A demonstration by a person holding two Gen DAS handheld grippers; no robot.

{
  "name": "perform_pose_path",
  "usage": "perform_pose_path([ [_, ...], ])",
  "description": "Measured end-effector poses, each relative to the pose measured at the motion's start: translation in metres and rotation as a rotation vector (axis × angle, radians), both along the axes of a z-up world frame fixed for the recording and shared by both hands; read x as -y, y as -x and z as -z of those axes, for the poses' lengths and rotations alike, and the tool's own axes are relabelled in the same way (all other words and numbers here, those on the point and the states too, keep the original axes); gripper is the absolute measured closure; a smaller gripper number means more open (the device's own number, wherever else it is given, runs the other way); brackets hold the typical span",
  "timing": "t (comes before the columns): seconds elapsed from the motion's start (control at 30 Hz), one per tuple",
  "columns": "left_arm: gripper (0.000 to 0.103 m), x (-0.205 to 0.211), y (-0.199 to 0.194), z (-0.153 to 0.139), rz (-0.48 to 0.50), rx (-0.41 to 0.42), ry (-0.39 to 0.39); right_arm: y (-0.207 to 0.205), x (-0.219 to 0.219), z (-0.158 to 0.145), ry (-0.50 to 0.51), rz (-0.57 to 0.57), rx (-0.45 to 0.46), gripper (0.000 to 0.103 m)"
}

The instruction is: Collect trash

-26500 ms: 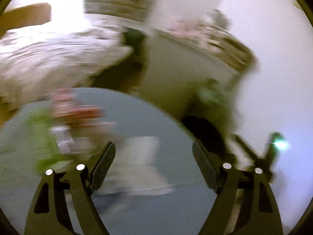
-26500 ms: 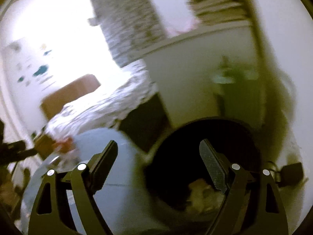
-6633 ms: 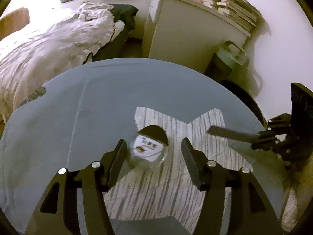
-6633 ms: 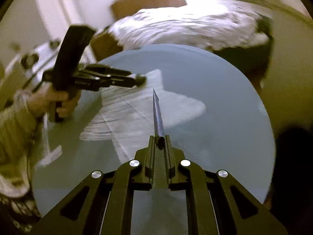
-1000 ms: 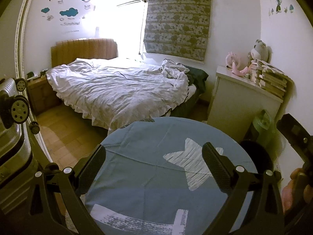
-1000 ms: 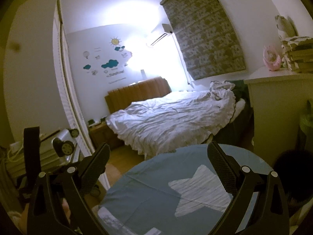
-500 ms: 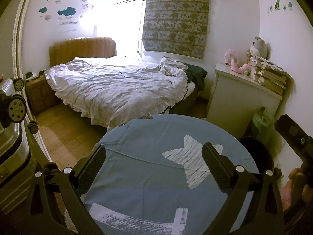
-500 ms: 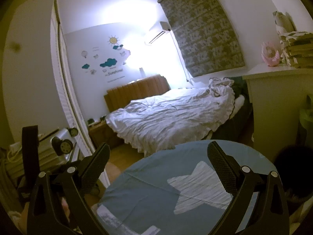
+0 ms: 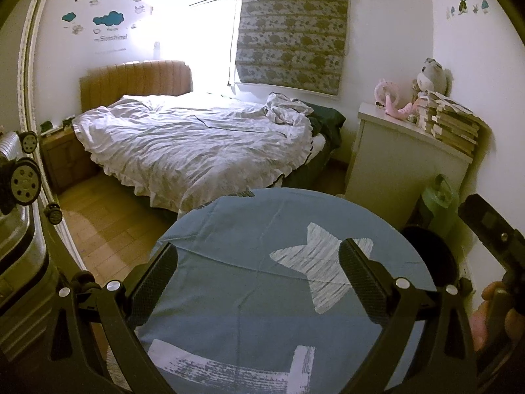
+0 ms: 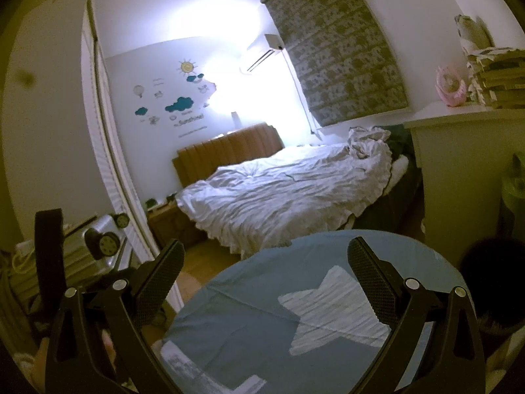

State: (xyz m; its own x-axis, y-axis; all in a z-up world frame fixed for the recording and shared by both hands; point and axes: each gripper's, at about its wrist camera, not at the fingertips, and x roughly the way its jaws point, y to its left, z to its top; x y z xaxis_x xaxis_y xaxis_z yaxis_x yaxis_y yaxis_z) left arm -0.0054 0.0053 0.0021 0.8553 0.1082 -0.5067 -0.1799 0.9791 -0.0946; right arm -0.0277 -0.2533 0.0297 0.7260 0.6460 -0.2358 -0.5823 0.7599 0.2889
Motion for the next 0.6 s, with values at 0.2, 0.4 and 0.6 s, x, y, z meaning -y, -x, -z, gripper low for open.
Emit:
perform_pose_path([
  [0.2,0.005,-0.0036,-0.002,0.0026,0.013,-0.005,-0.003,0.0005,0.0001,0.0038,-0.004,0.005,-0.005,0.005],
  [0.4,0.005,-0.0055,-0.0026,0.003,0.012,-0.01,0.001,0.001,-0.0002,0.0059,-0.003,0.006,-0.01,0.005],
  [0.6,0.005,-0.0082,-0.0039,0.0026,0.02,-0.014,0.0,0.0013,-0.0006,0.0065,-0.004,0.005,-0.014,0.005],
])
